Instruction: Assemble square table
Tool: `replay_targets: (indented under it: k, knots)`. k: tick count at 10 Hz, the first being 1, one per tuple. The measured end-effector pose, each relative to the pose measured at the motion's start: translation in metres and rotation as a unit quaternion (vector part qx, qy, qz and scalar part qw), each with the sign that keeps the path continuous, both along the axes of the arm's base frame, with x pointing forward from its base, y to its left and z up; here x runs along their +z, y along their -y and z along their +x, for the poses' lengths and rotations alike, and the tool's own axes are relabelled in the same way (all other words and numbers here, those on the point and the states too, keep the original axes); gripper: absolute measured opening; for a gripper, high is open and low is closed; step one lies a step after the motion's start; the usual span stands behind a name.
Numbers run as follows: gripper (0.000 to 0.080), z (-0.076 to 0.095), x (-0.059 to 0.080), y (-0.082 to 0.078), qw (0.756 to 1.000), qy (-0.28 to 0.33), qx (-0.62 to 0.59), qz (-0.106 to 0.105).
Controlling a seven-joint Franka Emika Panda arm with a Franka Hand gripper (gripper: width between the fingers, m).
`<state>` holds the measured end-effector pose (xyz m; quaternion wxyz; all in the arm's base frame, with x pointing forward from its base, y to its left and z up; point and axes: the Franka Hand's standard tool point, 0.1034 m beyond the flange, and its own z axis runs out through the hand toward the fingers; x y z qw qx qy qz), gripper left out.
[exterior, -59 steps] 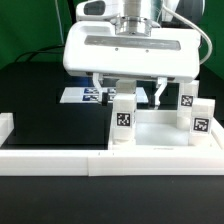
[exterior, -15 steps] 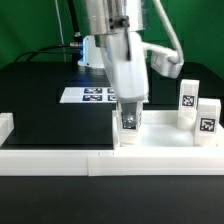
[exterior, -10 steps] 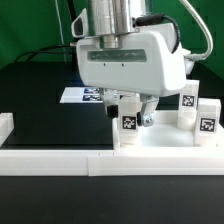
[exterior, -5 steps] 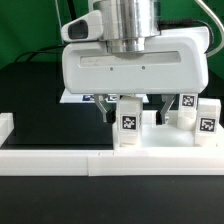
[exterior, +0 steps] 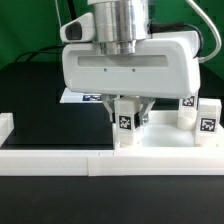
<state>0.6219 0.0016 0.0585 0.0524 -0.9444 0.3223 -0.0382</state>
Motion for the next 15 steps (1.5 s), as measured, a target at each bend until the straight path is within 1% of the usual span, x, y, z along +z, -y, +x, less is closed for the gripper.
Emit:
replay_targets:
  k: [1, 2, 3, 4, 5, 6, 7, 9, 10, 11, 12, 13, 14, 15]
  knots:
    - [0.0272, -0.0001, 0.0, 0.0003, 0.999, -0.004, -0.05, 0.005]
    - [0.0272, -0.0008, 0.0001, -0.0002, 0.989, -0.014, -0.146, 0.013]
    - [0.0272, -0.003, 0.0003, -0.0018, 0.967, -0.03, -0.253, 0.023]
    - [0.0272, -0.0039, -0.001, -0.0025, 0.935, -0.044, -0.35, 0.039]
    - [0.0272, -0.0032, -0.0019, -0.0011, 0.899, -0.05, -0.429, 0.064]
    - [0.0273, -0.0023, -0.002, 0.0, 0.873, -0.054, -0.477, 0.083]
    - [0.0273, -0.0019, -0.002, -0.0001, 0.857, -0.055, -0.504, 0.088]
    - [0.0273, -0.0019, -0.002, -0.0005, 0.859, -0.055, -0.501, 0.087]
    - [0.0378, -0.0009, -0.0013, -0.0002, 0.885, -0.049, -0.456, 0.081]
    - [0.0378, 0.002, 0.0011, -0.0012, 0.925, -0.037, -0.372, 0.072]
    - [0.0575, 0.0036, 0.0029, -0.0033, 0.958, -0.025, -0.279, 0.065]
    - [0.0575, 0.0039, 0.0032, -0.0039, 0.971, -0.02, -0.229, 0.06]
    - [0.0637, 0.0034, 0.0025, -0.0031, 0.978, -0.017, -0.201, 0.057]
    - [0.0648, 0.0034, 0.0024, -0.0026, 0.985, -0.013, -0.164, 0.053]
